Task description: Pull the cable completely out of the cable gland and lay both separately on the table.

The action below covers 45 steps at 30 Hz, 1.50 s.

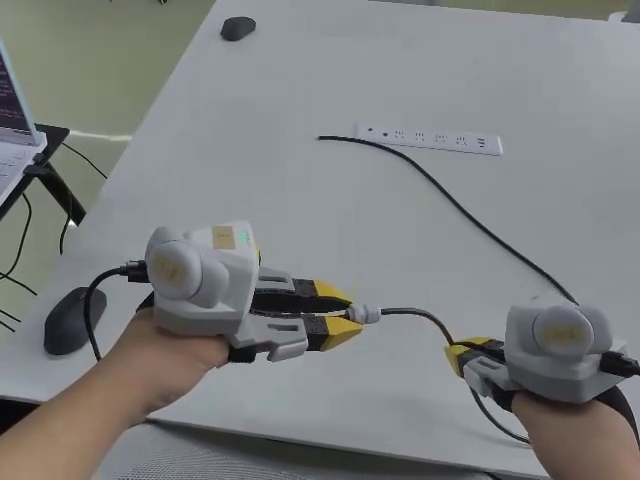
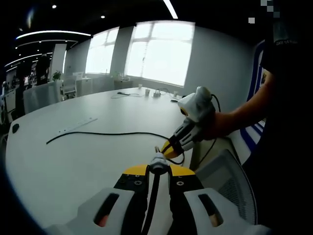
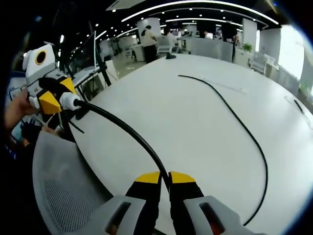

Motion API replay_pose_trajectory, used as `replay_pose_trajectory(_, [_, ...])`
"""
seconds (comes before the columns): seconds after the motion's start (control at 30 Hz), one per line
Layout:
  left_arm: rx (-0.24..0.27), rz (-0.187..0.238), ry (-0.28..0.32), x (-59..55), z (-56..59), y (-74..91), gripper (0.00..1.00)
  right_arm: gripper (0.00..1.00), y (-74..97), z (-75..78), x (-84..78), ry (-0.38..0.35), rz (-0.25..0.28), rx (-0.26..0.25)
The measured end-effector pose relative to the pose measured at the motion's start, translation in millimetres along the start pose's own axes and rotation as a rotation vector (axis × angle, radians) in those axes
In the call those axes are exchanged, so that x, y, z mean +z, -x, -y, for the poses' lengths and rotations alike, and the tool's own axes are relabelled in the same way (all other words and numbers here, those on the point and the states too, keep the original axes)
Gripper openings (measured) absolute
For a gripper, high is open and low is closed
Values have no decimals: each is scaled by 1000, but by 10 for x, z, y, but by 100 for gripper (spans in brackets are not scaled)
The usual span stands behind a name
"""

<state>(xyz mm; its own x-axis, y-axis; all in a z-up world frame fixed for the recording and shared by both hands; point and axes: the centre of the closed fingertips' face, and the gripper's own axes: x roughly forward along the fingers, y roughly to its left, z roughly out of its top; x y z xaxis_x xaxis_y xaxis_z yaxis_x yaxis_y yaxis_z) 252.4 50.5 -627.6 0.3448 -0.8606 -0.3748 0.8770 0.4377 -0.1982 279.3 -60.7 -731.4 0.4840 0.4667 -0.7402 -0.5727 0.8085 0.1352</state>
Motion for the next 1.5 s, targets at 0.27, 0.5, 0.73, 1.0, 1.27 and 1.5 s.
replay_pose_trajectory(0.27, [8,-3,12,-37,-31,45,15,2,64,-69,72,-33,30,20])
replay_pose_trajectory(0.5, [13,9,27,-6,-67,78,15,11,225,-130,197,41,51,30])
replay_pose_trajectory(0.73, [11,3,29,-42,-74,84,15,31,442,-414,580,206,139,83])
replay_pose_trajectory(1.0, [2,-1,26,-42,-75,72,15,36,387,-734,787,492,152,106])
replay_pose_trajectory(1.27, [-1,-3,24,-33,-88,70,15,26,275,-908,826,604,159,123])
replay_pose_trajectory(1.5, [-6,-4,26,-40,-65,45,15,18,228,-985,839,672,161,139])
